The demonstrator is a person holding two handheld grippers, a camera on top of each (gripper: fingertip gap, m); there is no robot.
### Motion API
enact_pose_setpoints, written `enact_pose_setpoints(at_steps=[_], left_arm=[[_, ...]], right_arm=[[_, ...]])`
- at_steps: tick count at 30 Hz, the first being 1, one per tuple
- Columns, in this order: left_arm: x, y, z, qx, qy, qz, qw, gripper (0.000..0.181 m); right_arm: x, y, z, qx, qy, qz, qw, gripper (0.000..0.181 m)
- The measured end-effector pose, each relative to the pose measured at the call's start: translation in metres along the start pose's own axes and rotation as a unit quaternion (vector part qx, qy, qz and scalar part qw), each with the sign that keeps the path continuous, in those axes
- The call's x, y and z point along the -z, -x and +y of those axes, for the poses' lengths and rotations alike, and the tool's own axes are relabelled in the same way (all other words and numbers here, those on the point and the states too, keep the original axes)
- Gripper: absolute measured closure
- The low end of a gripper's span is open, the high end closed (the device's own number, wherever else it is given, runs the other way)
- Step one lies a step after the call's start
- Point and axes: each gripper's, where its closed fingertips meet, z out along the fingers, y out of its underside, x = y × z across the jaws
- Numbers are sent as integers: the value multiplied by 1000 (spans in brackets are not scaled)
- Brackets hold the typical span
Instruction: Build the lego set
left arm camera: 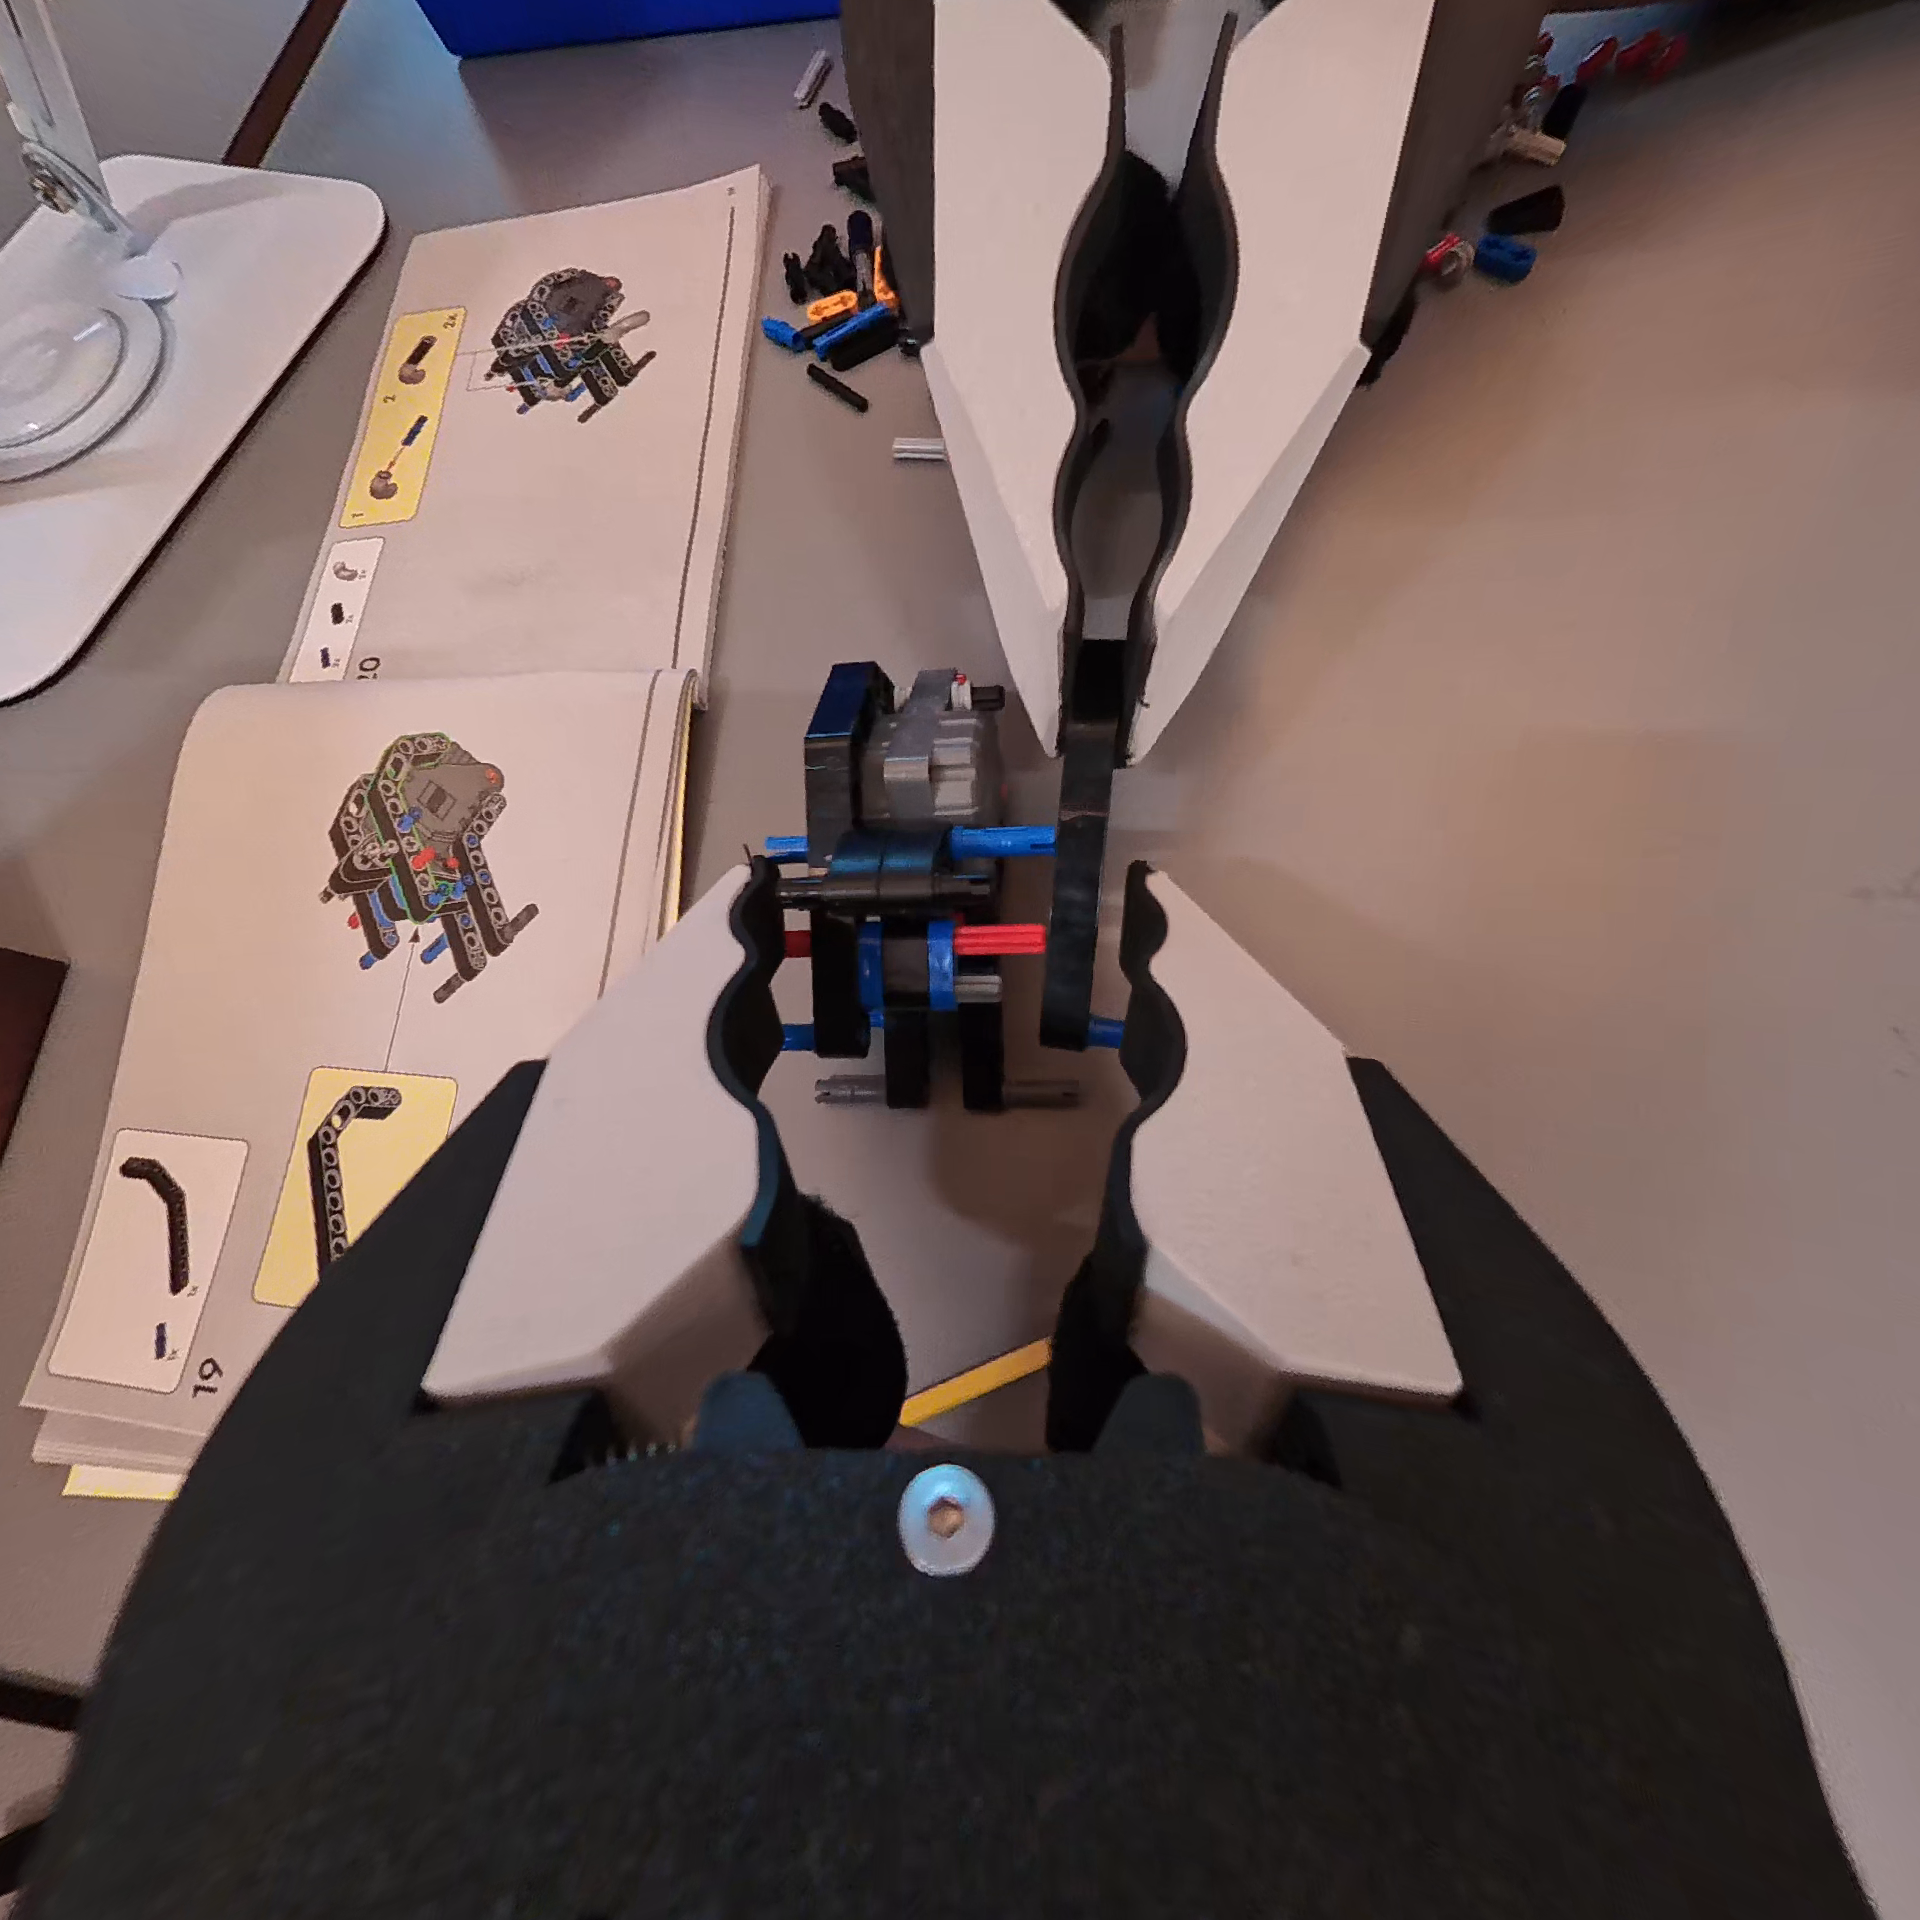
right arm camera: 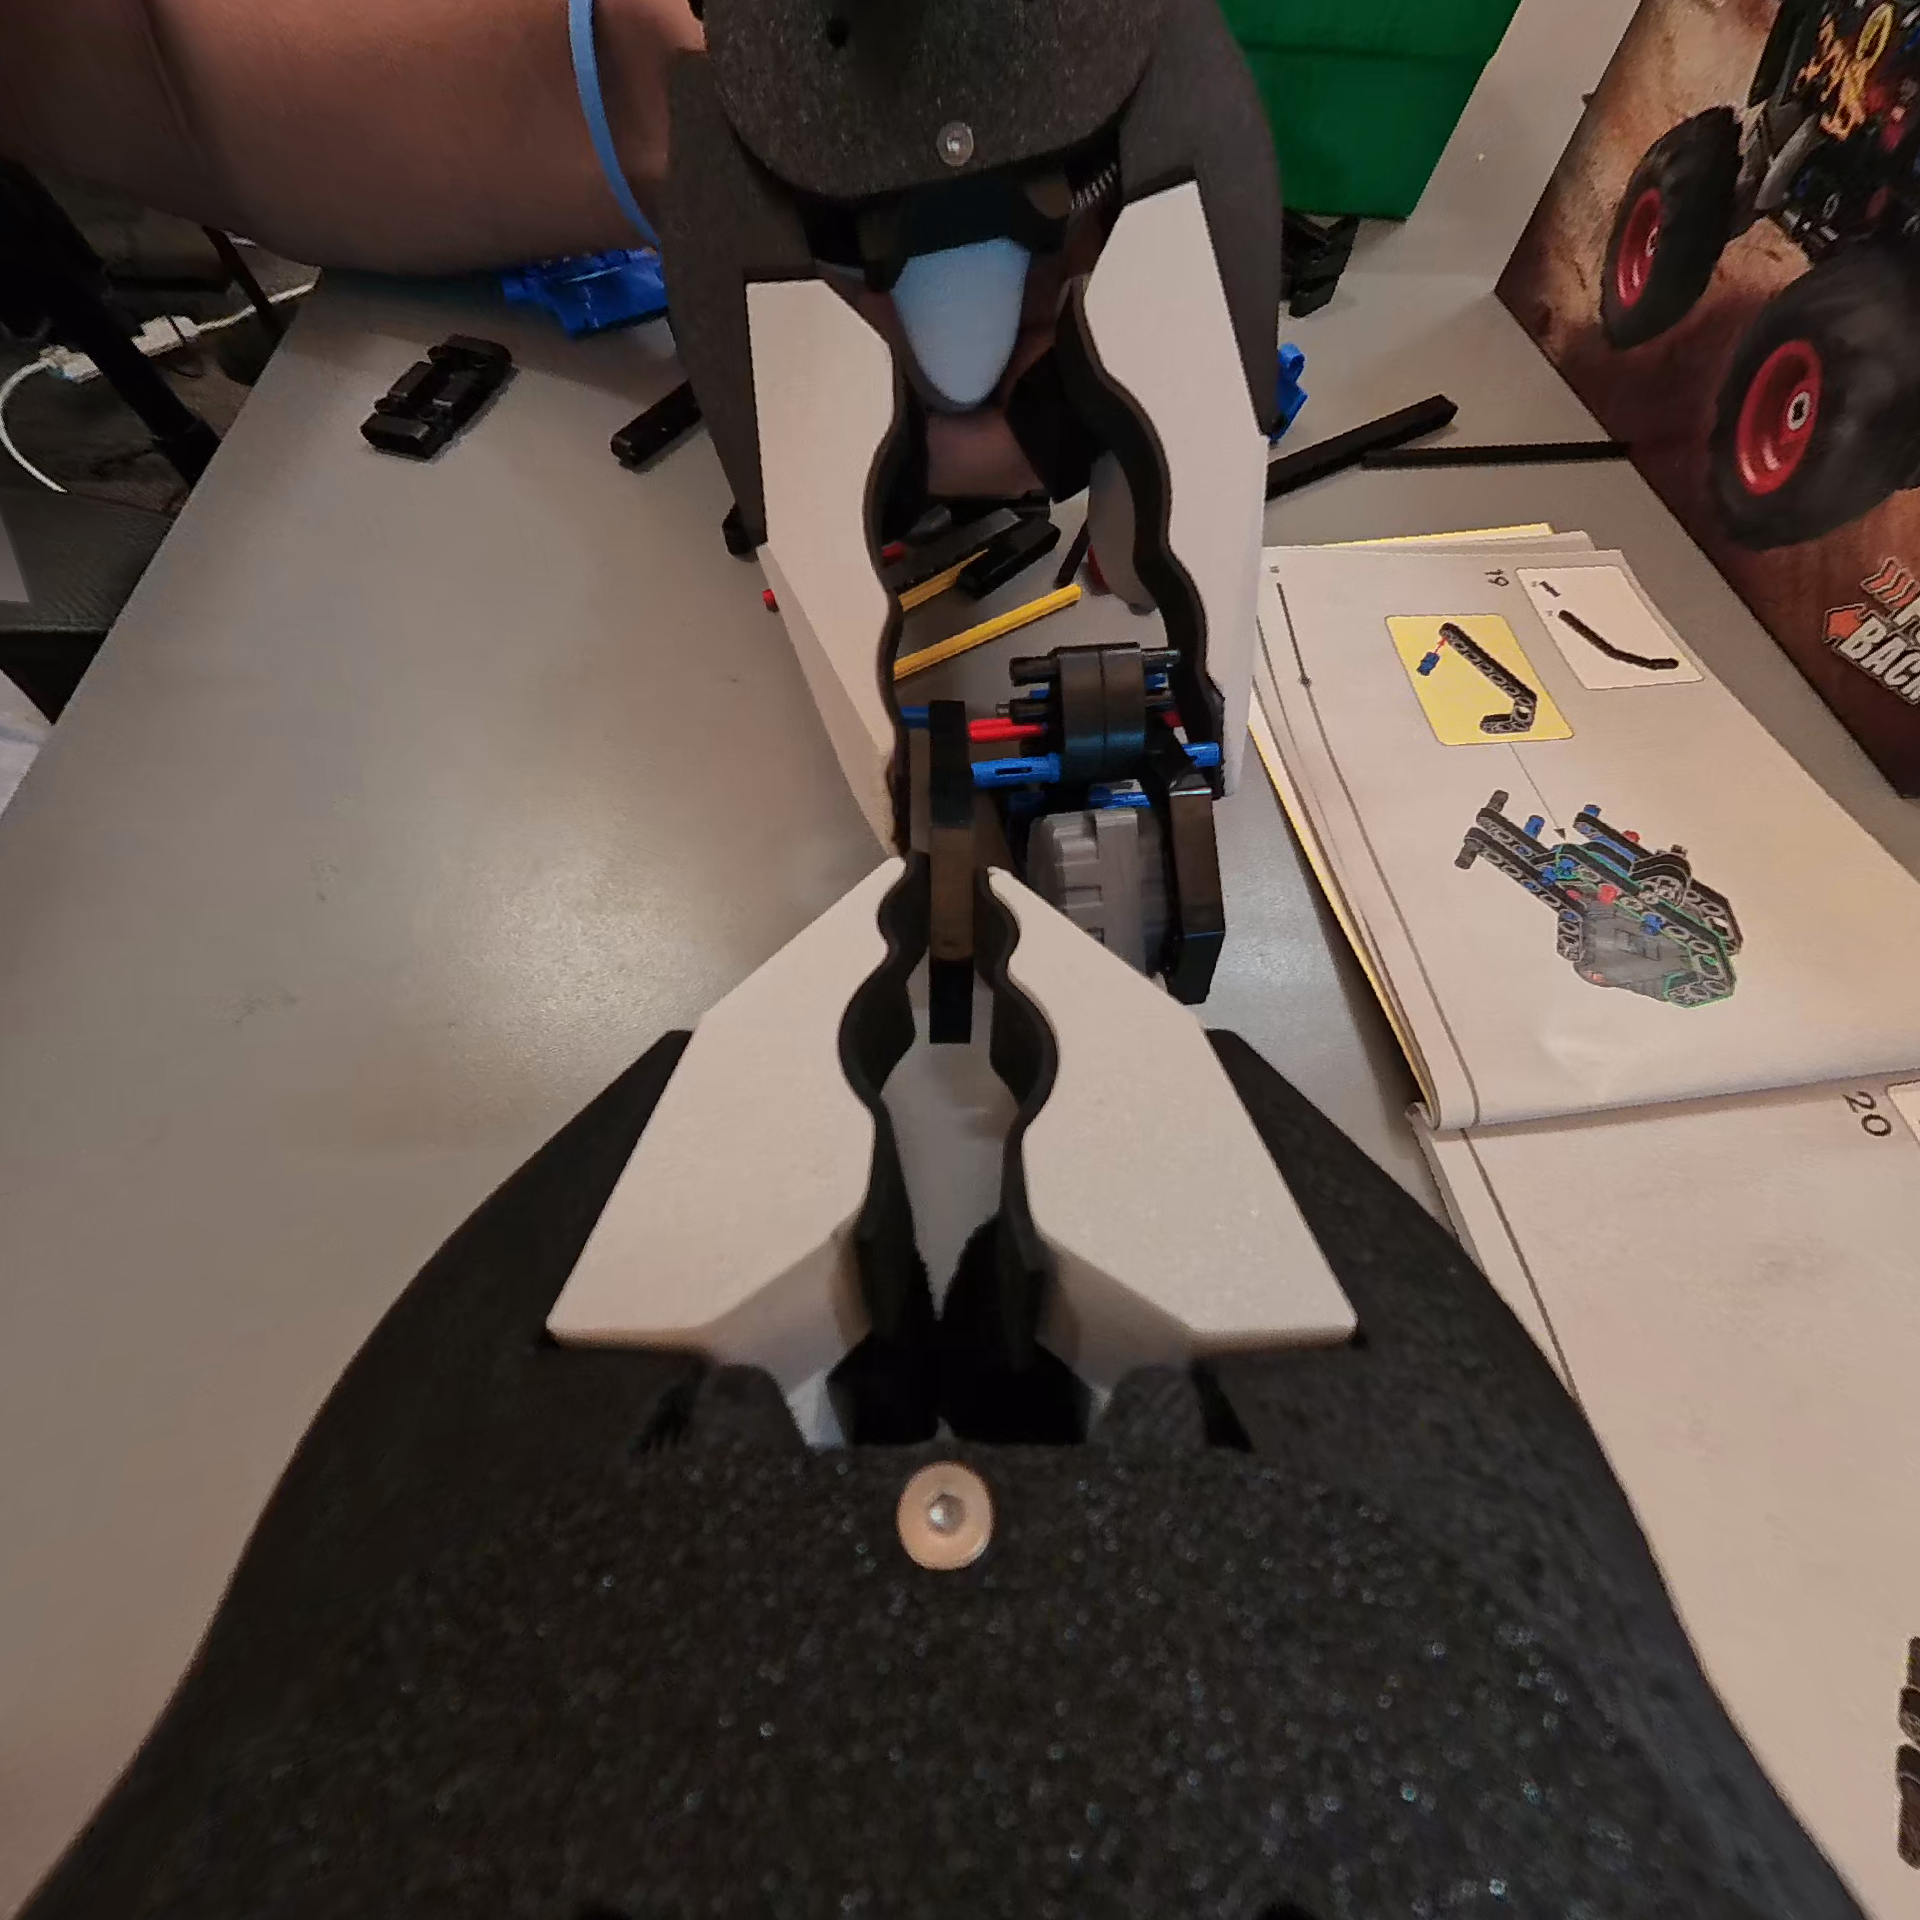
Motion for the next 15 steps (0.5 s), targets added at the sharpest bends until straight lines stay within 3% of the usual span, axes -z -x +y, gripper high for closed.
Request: enact_pose_setpoints(at_steps=[15], left_arm=[[1,-4,1,-5,1,7,1000,113]], right_arm=[[2,1,-2,-4,-24,-21,999,174]])
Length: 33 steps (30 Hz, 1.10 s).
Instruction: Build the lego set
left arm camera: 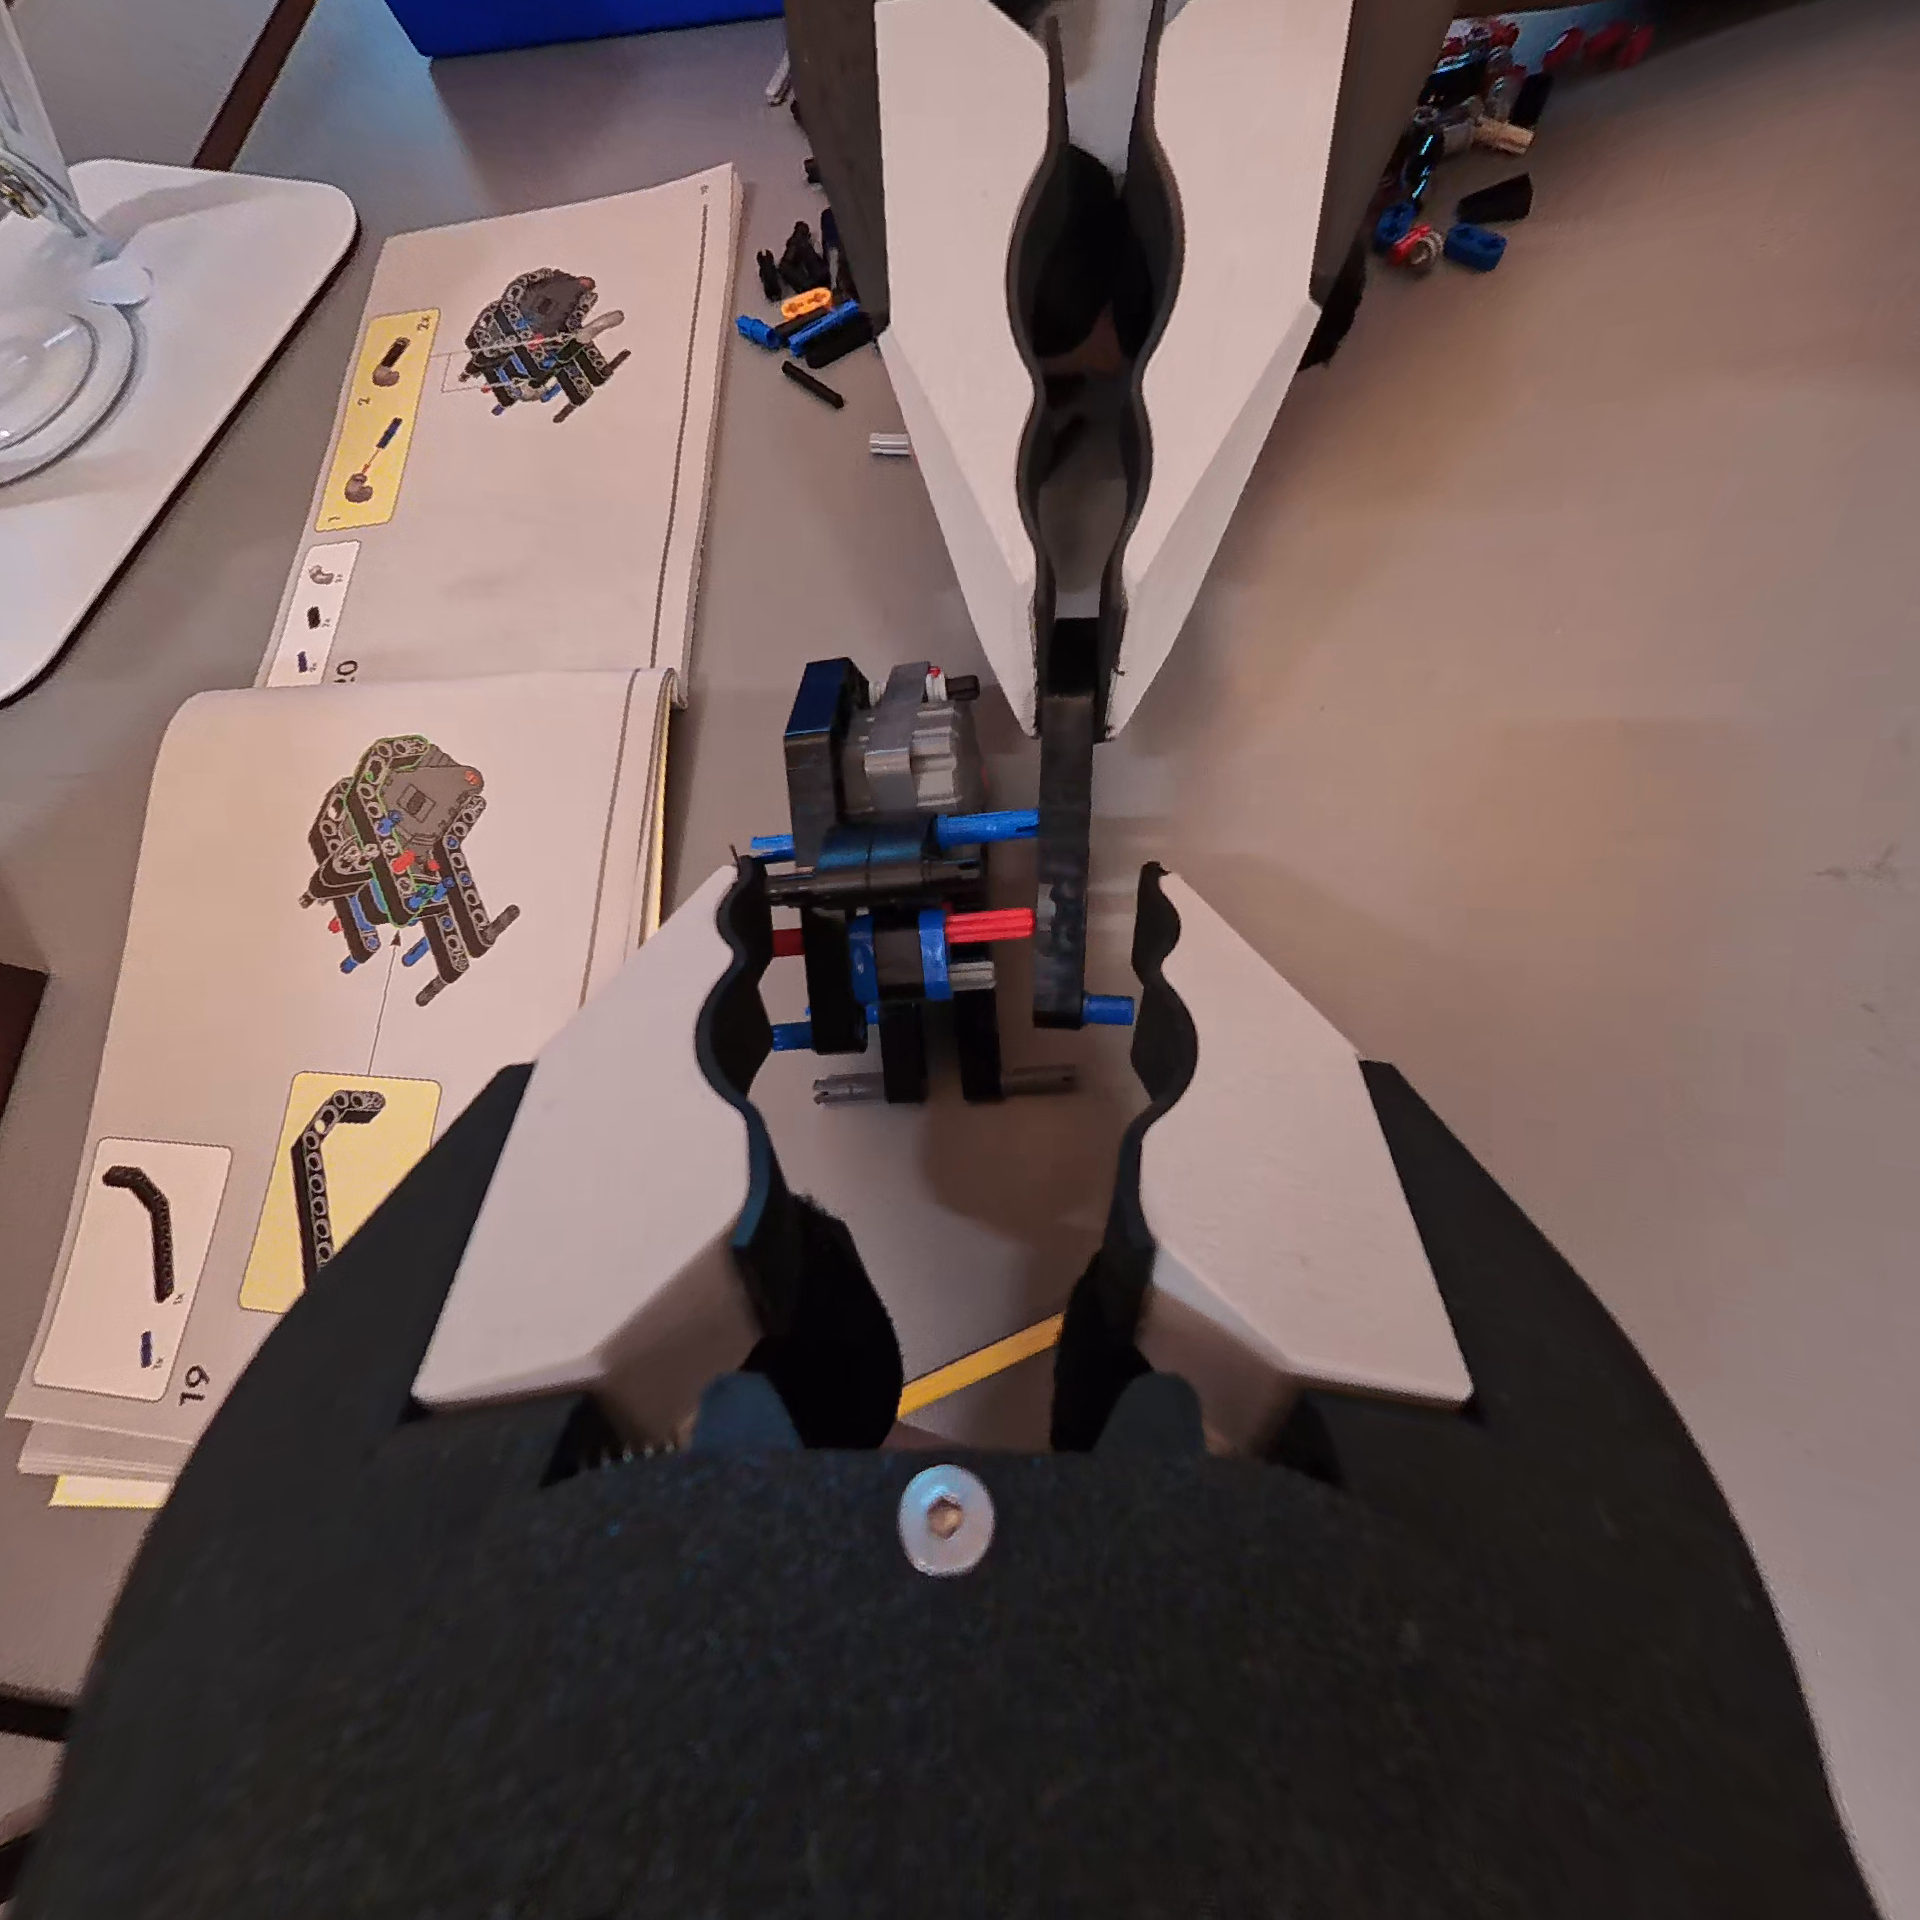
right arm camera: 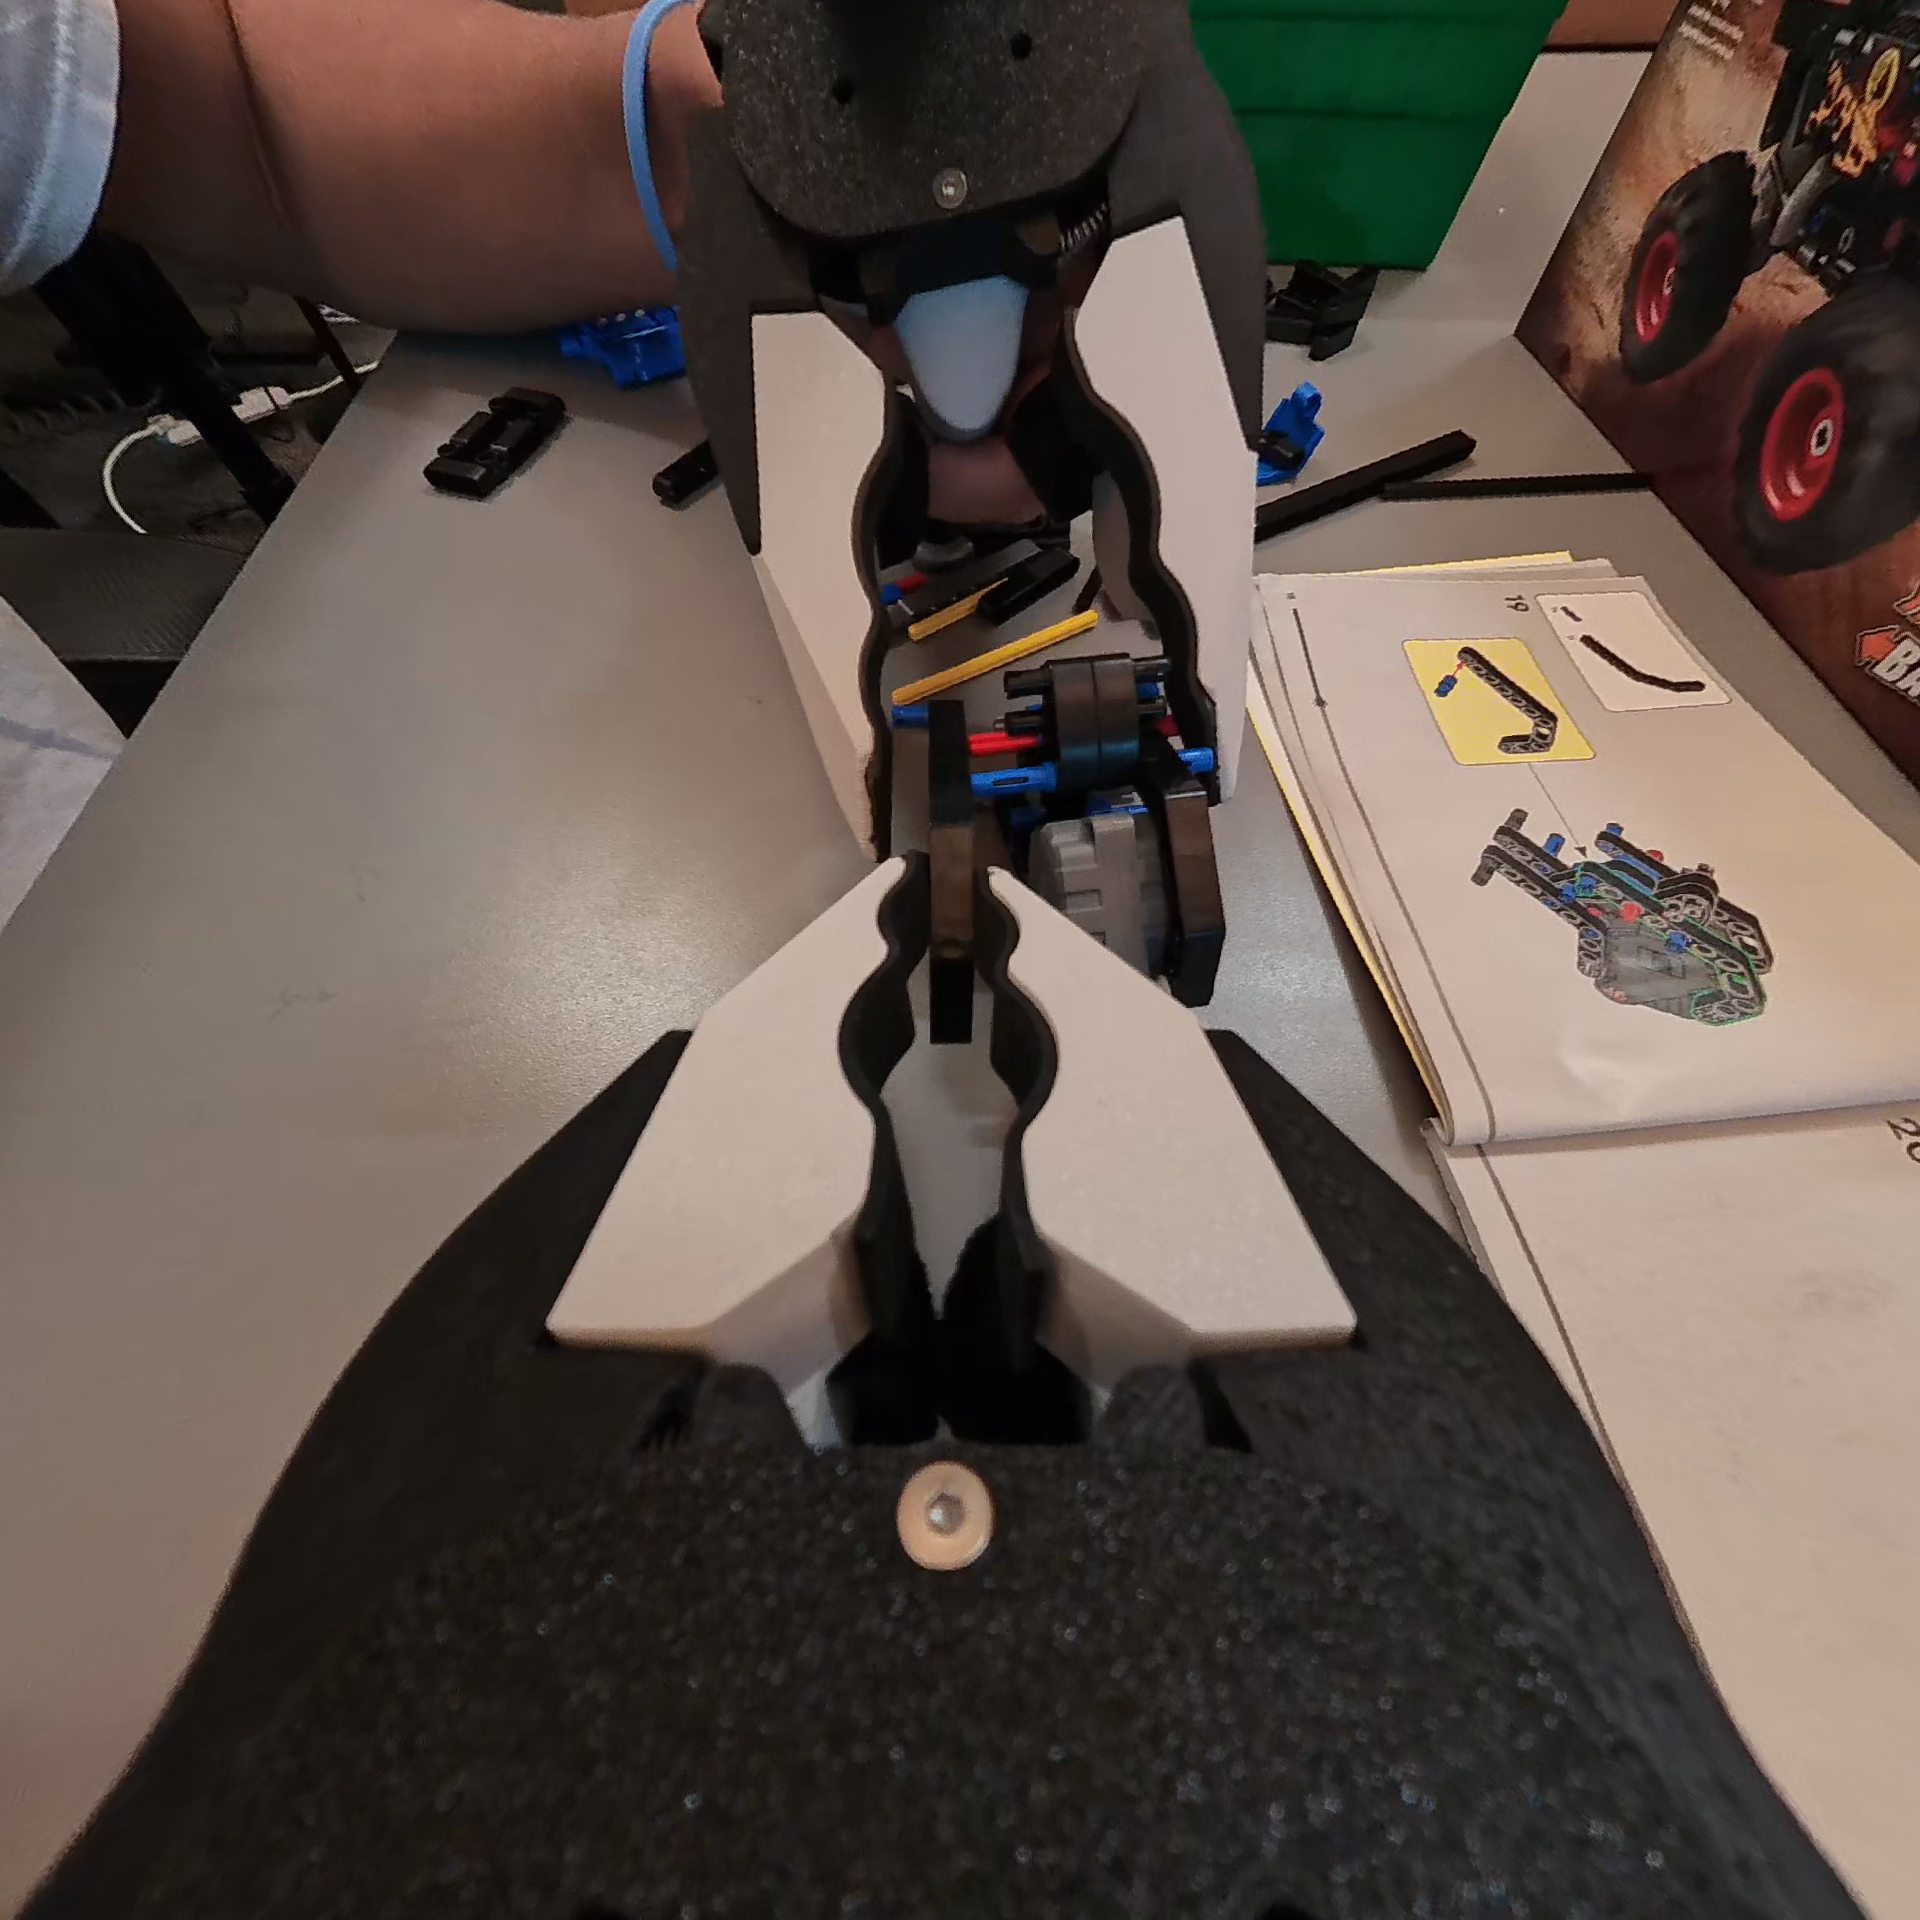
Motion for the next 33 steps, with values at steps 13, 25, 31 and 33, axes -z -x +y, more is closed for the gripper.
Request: enact_pose_setpoints(at_steps=[13,25,31,33], left_arm=[[0,1,0,0,0,-3,1000,115],[-1,4,-2,9,0,-12,1000,121],[-1,3,-2,14,-2,-9,1000,122],[-1,3,-2,14,-2,-10,1000,122]], right_arm=[[0,0,2,7,11,0,1000,174],[0,-1,-1,10,15,-8,1000,174],[-2,-1,3,25,17,-5,1000,174],[-2,-1,3,28,16,-4,999,174]])
